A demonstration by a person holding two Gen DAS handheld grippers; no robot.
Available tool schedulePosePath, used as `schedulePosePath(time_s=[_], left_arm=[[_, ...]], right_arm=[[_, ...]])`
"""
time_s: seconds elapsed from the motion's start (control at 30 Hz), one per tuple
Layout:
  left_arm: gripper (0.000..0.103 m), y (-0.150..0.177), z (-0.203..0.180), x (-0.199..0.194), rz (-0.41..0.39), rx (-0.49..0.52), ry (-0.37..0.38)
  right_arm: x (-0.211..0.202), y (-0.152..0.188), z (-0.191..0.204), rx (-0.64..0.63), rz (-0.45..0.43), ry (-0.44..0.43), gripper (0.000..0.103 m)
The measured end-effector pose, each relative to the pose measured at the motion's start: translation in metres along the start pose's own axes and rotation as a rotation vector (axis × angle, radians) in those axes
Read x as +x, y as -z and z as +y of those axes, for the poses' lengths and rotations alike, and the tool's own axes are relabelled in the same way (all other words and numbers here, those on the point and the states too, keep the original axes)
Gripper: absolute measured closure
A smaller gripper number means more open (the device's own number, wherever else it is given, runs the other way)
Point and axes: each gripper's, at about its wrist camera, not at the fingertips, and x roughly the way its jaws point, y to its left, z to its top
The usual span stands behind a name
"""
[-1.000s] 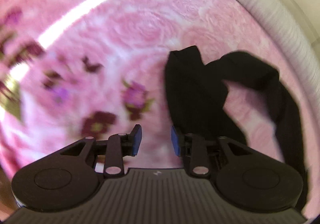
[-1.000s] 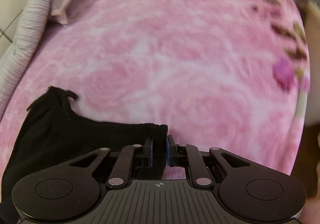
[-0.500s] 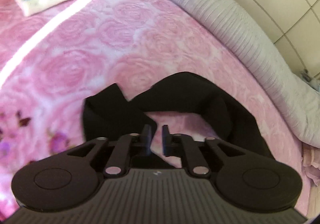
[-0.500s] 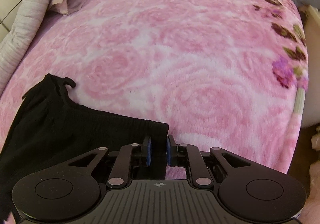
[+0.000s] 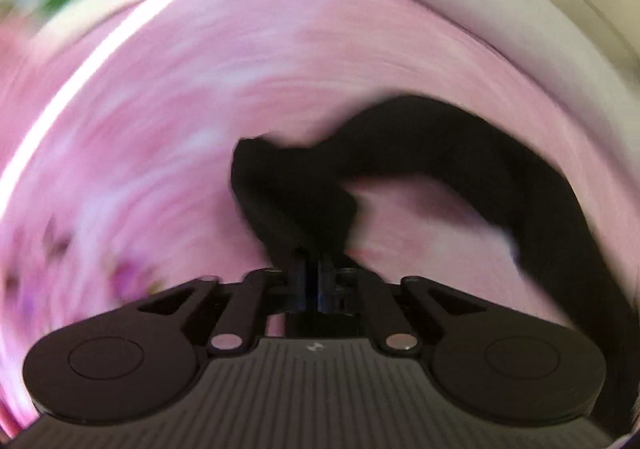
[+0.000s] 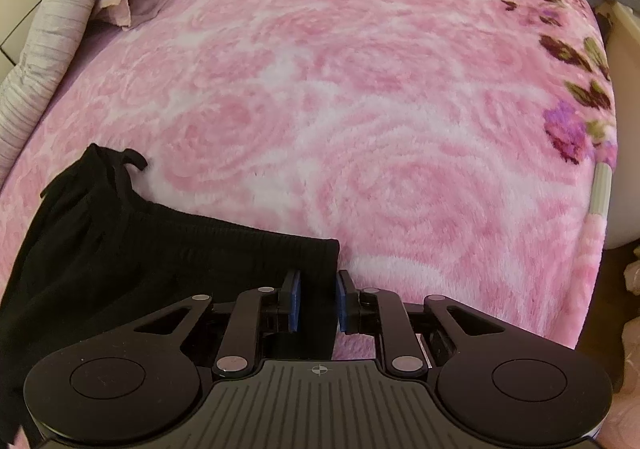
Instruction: Fold clothes
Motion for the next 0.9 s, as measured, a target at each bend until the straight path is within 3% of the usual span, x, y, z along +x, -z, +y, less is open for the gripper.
schedulePosePath(time_s=[0.03,0.1,0.2,0.3,0.37,0.47,0.6,0.67,0.7,0.73,0.8,0.9], left_arm=[[0.068,0.003,-0.012,-0.004,0.007,0.058,0.041],[0.07,0.01,-0.02,-0.013,0.015,0.077,0.127],[0.071,0.024,0.014,-0.027,0.019,-0.147,0.219],[0.073,0.04,0.064,-0.033,0.006,-0.384,0.195],[0.073,0.041,0.082,-0.024,0.029,-0.452,0.161],[0.069,0.032,0.093,-0.005,0.059,-0.478,0.196],[0.065,0.014,0.076,0.029,0.141,-0.432,0.255],[0.07,0.012,0.067,0.038,0.148,-0.417,0.24],[0.09,0.011,0.064,0.038,0.139,-0.401,0.242],[0.099,0.009,0.062,0.035,0.123,-0.381,0.253],[0.099,0.009,0.064,0.015,0.041,-0.336,0.219],[0.1,0.014,0.079,-0.036,-0.164,-0.293,0.098]], right_arm=[[0.0,0.0,0.001,-0.003,0.0,0.003,0.086],[0.001,0.0,0.002,-0.007,0.0,0.008,0.086],[0.002,-0.001,0.002,-0.011,0.004,0.006,0.086],[0.003,-0.001,-0.001,-0.011,0.005,-0.006,0.086],[0.004,0.0,-0.003,-0.011,0.001,-0.013,0.086],[0.004,0.002,-0.003,-0.017,-0.009,-0.012,0.085],[0.005,0.003,-0.001,-0.021,-0.013,-0.006,0.085],[0.004,0.003,-0.001,-0.024,-0.01,-0.006,0.085],[0.004,0.003,-0.001,-0.026,-0.008,-0.006,0.085],[0.004,0.002,-0.001,-0.028,-0.006,-0.005,0.085],[0.004,0.002,-0.001,-0.031,-0.003,-0.005,0.085],[0.003,0.001,-0.001,-0.036,0.003,-0.009,0.085]])
